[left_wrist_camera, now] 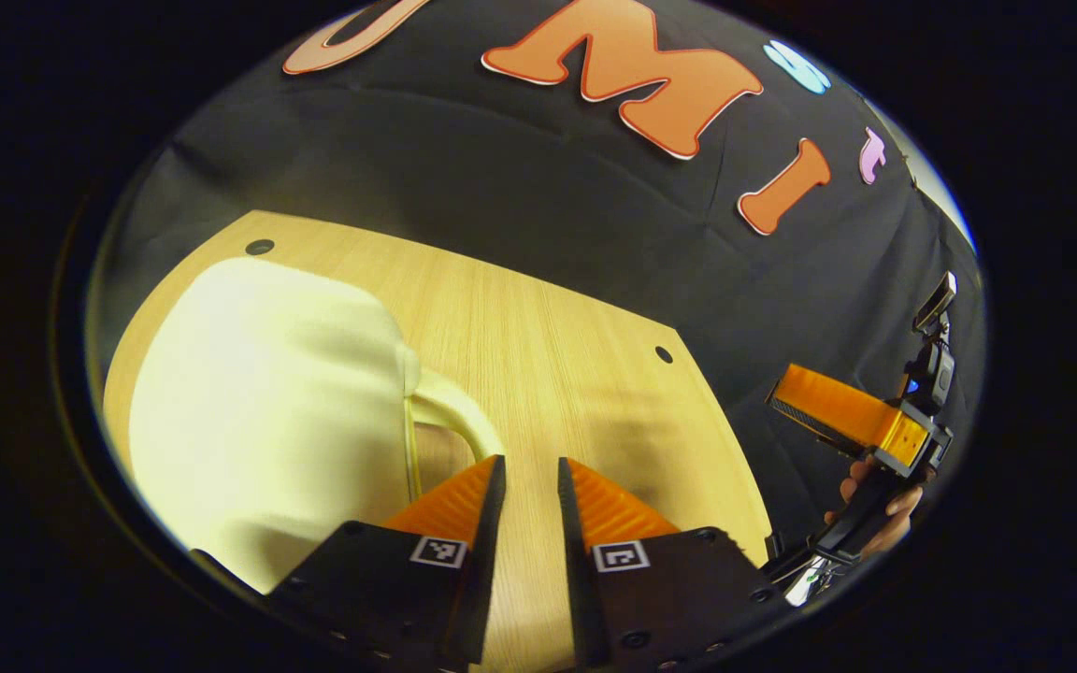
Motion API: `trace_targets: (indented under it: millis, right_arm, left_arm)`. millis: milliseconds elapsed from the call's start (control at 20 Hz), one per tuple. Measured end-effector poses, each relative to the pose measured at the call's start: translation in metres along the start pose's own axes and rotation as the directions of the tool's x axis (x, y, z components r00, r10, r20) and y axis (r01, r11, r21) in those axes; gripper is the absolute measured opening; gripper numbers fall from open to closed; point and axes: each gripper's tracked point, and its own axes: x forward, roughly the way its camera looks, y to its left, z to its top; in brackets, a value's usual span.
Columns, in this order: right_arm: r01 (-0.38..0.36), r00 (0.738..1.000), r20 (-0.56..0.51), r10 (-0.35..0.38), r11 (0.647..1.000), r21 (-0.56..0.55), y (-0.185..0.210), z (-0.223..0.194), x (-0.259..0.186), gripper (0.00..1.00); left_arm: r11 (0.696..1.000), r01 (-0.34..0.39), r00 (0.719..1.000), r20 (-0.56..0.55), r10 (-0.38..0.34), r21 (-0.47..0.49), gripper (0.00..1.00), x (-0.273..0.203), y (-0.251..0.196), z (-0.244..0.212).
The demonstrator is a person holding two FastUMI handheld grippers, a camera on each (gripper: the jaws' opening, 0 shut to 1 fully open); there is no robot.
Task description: First open the suitcase, pack the skin care products into it, and then close the suitcase.
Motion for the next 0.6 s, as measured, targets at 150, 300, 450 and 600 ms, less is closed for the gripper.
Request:
trace_targets:
  millis: [150,300,450,600]
  right_arm:
    - [-0.010,1.000,0.012,0.010,1.000,-0.005,-0.001,0.003,-0.003,0.94]
    - [-0.013,0.999,0.047,0.014,1.000,-0.024,0.003,0.012,-0.009,0.94]
    - [0.013,0.994,0.105,-0.002,0.994,-0.106,0.004,0.025,-0.016,0.95]
    - [0.042,0.982,0.189,-0.006,0.981,-0.188,0.013,0.045,-0.031,0.95]
  left_arm:
    - [0.999,-0.030,1.000,0.009,0.030,0.027,0.45,-0.001,-0.002,-0.001]
    - [0.996,-0.052,0.997,0.057,0.048,0.079,0.65,-0.013,-0.011,0.014]
    - [0.983,-0.095,0.987,0.140,0.074,0.155,0.80,-0.021,-0.026,0.038]
    - [0.957,-0.191,0.950,0.286,0.124,0.218,0.97,-0.038,-0.030,0.071]
